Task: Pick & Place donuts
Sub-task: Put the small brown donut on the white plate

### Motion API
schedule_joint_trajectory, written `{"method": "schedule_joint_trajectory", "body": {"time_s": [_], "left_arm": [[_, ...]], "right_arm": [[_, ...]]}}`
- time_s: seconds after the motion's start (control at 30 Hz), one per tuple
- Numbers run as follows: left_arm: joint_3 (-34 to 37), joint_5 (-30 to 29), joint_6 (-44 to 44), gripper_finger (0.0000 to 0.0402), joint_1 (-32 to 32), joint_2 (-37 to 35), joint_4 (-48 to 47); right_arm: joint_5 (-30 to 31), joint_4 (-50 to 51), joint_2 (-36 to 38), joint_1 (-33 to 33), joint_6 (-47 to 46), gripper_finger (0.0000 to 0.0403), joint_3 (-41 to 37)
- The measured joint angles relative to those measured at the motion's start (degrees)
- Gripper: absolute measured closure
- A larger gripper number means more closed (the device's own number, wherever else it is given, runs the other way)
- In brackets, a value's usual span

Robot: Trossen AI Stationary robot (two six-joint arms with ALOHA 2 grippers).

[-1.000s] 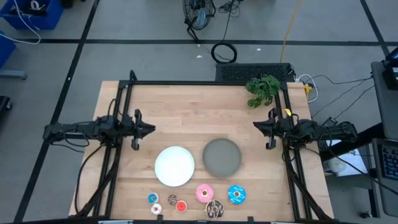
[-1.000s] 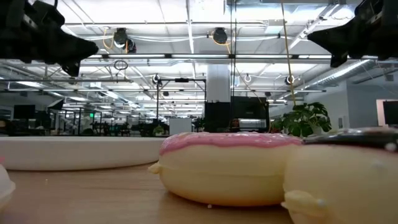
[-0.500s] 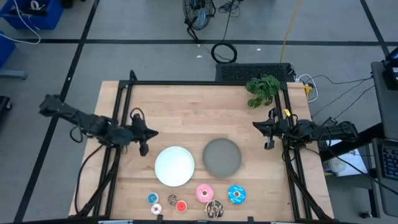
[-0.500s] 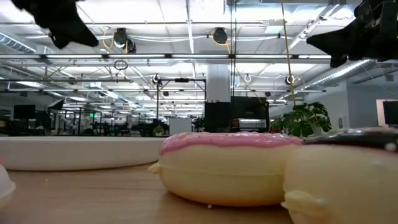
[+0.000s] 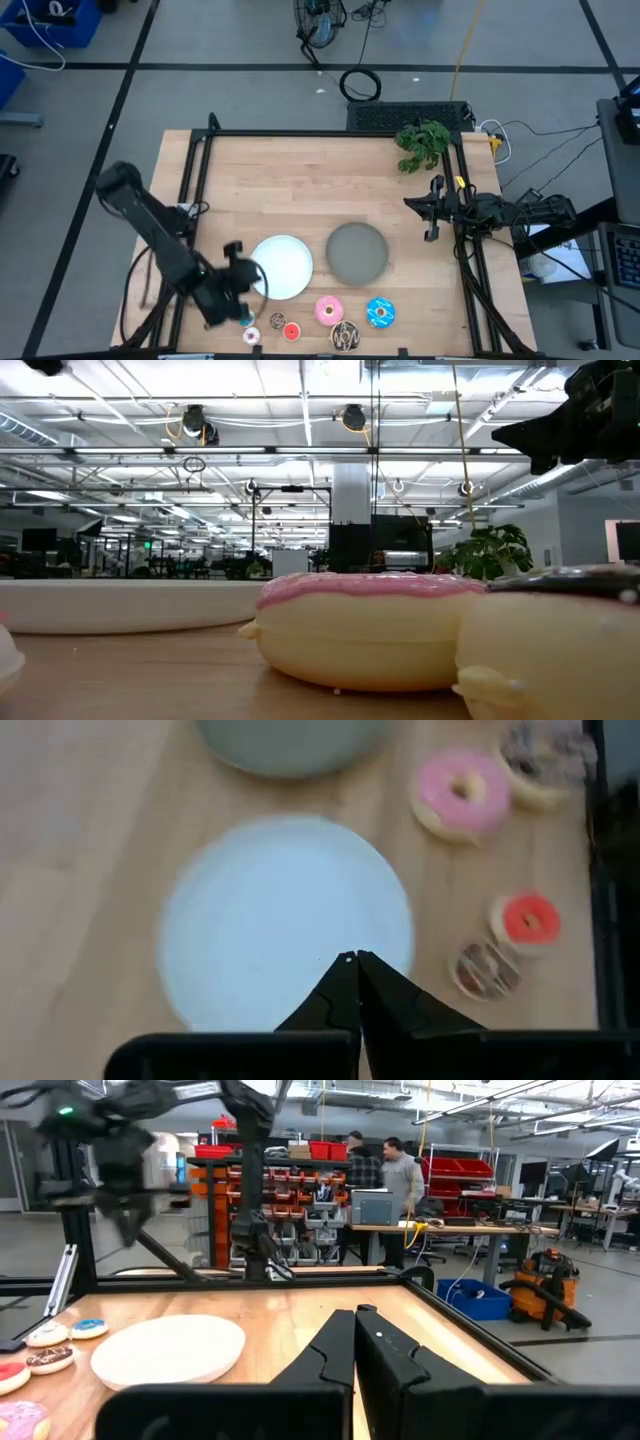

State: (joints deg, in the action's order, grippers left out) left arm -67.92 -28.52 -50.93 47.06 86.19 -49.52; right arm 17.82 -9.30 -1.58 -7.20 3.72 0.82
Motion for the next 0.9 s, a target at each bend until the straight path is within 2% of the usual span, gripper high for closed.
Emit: {"method": "schedule_joint_trajectory", "body": {"time_s": [0.07, 0.13, 0.23, 0.4, 0.6, 0.77, 0.9], "left_arm": [[-2.8, 6.2, 1.6, 0.0388, 0.6, 5.0, -0.7], [-5.3, 9.6, 2.1, 0.0372, 0.7, 9.6, -3.1], [-9.6, 9.8, 1.2, 0.0338, -0.3, 15.1, -4.1], [-18.2, 10.1, 5.2, 0.027, -1.9, 22.3, -3.2], [-21.6, 12.0, 8.9, 0.0214, -2.5, 24.8, -2.7], [-21.6, 12.4, 5.5, 0.02, -2.5, 24.8, 0.2], [-21.6, 11.8, 6.1, 0.0199, -2.2, 25.0, 5.2]], "right_arm": [[0.0, 0.0, 0.0, 0.0, 0.0, 0.0403, 0.0], [-0.1, 0.0, 0.0, 0.0, 0.0, 0.0403, 0.0], [-1.6, 0.9, 0.0, 0.0, -1.4, 0.0403, 0.0], [-2.9, 0.9, 0.0, 0.0, -1.8, 0.0403, 0.0], [-2.9, 1.0, 0.0, 0.0, -0.4, 0.0403, 0.0], [-2.9, 0.8, 0.0, 0.0, 1.6, 0.0403, 0.0], [-2.9, 0.6, 0.0, 0.0, 2.0, 0.0403, 0.0]]}}
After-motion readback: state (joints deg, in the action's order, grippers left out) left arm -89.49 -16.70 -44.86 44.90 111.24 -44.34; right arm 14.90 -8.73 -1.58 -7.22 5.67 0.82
